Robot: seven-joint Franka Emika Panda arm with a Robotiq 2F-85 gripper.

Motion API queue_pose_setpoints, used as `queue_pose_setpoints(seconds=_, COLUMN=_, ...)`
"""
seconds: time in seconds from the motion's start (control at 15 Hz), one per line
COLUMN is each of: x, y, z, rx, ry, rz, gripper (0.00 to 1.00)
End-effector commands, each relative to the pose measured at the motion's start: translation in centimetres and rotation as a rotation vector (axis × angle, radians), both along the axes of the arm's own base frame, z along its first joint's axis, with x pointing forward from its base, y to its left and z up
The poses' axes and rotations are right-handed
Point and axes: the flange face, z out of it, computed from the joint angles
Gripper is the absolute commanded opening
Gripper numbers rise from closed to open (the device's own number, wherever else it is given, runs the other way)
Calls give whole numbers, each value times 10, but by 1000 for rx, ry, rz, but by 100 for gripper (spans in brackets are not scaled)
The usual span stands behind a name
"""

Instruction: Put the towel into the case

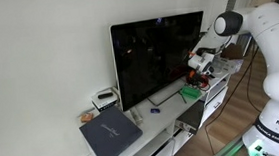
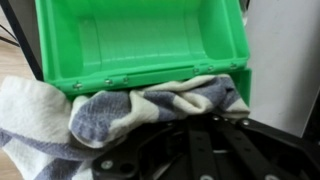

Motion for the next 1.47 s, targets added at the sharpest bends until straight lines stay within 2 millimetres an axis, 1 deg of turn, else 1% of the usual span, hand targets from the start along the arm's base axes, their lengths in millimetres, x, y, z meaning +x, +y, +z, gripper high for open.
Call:
queue_pose_setpoints(seconds=0.0, x=-4, y=19, z=-29, rx=6, ry=39, rz=34, gripper=0)
queue_pose_setpoints(seconds=0.13, x=-7, y=17, z=-15, rx=-10, ry=26, rz=44, gripper=0)
queue_pose_setpoints(seconds=0.47, x=-18, y=13, z=13, rx=-53, ry=-22, rz=43, gripper=0)
queue_pose_setpoints(seconds=0.67, x=-28, y=11, z=30, rx=-64, ry=-45, rz=46, gripper=0)
queue_pose_setpoints(seconds=0.8, x=-36, y=7, z=42, rx=-76, ry=-56, rz=50, gripper=0)
queue_pose_setpoints(seconds=1.07, x=-48, y=-6, z=74, rx=-85, ry=-102, rz=64, gripper=0)
queue_pose_setpoints(seconds=1.27, x=-58, y=-9, z=103, rx=-91, ry=-149, rz=153, gripper=0)
queue_pose_setpoints(seconds=1.4, x=-70, y=-4, z=124, rx=-121, ry=-176, rz=290, gripper=0)
